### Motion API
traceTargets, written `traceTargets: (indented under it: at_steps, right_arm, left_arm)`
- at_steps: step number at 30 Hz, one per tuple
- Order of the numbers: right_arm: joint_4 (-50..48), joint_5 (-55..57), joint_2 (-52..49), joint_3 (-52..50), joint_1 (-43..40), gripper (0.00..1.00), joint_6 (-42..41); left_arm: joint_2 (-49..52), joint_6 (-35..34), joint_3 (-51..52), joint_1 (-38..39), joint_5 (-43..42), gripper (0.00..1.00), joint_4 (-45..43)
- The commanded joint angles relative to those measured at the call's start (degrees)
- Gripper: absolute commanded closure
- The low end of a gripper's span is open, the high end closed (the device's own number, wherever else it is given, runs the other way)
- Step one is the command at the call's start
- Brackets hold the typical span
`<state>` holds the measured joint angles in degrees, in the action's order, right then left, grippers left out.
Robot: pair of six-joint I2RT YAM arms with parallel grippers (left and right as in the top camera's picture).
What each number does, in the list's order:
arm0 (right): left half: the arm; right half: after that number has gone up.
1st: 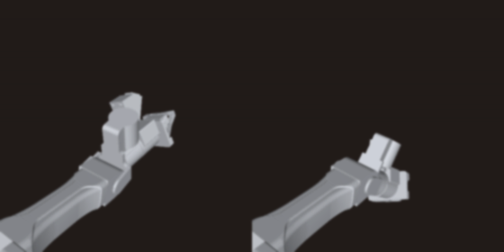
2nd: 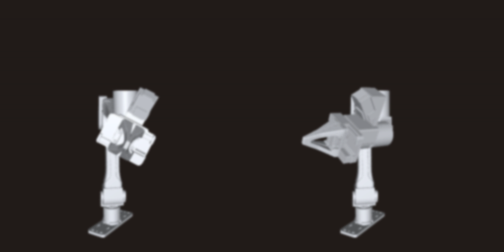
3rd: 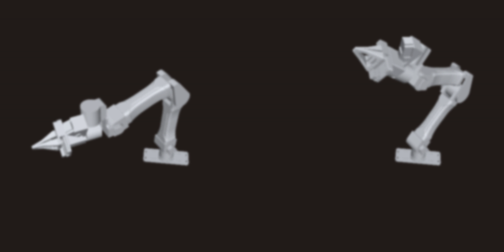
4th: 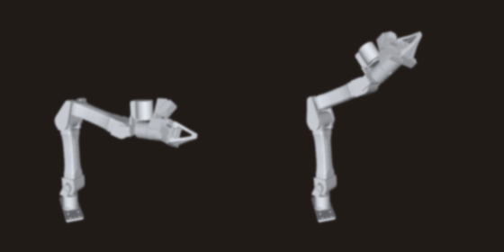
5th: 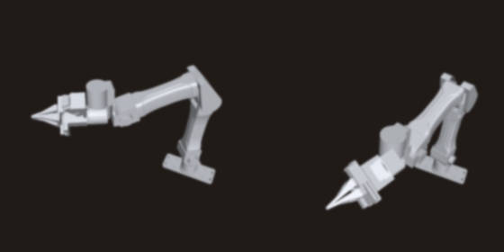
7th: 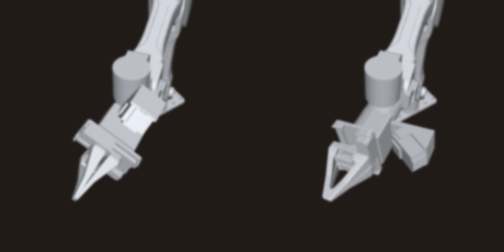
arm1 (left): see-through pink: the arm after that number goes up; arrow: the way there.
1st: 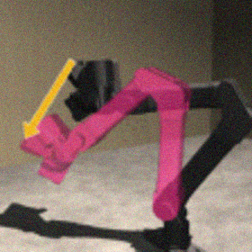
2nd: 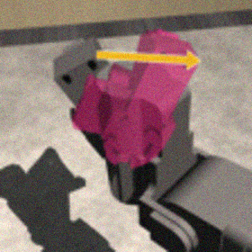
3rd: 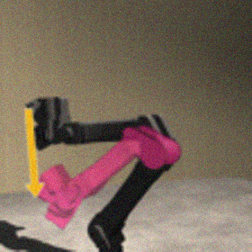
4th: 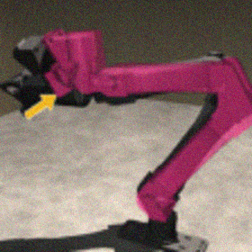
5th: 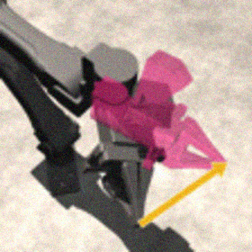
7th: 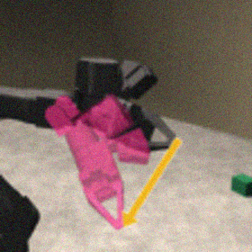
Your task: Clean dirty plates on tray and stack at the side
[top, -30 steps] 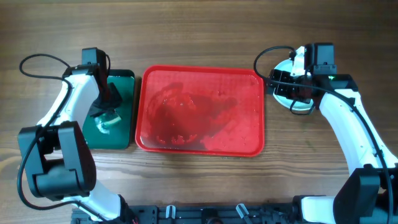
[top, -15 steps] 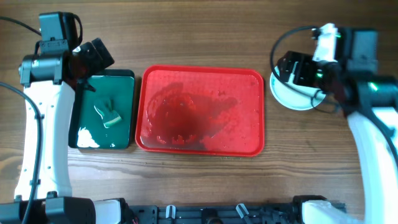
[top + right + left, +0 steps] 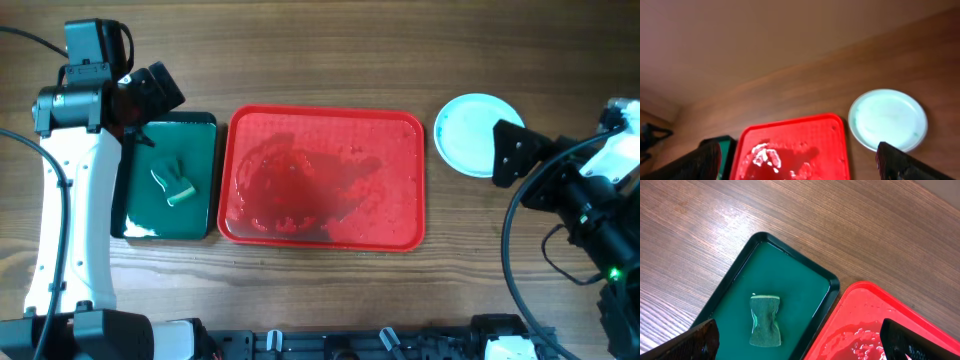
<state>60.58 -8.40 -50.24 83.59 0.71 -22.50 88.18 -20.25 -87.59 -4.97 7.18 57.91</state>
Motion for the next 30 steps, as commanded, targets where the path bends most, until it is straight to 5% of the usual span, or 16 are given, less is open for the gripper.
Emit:
traceTargets:
  at_steps: [1, 6, 17, 22, 30]
  right_arm:
    - [-2.60, 4.98, 0.02, -1.64, 0.20, 0.00, 5.20]
    - [-17.46, 2.29, 7.28, -14.49, -0.02, 0.00, 18.56]
    - [-53.00, -2.05, 39.12, -67.91, 0.15, 0.00, 18.99]
    - [-55.65, -1.97, 49.75, -77.81, 0.96, 0.00, 17.84]
    - [-61.53, -1.60, 50.07, -83.30, 1.22, 0.00, 17.84]
  left_arm:
    - [0.33, -0.11, 0.26, 0.15, -0.72, 0.00, 0.00]
    - [0.33, -0.11, 0.26, 0.15, -0.72, 0.00, 0.00]
    - [0.33, -0.11, 0.26, 0.15, -0.72, 0.00, 0.00]
    - [0.33, -0.11, 0.26, 0.15, -0.72, 0.00, 0.00]
    - [0.33, -0.11, 0.26, 0.15, -0.72, 0.00, 0.00]
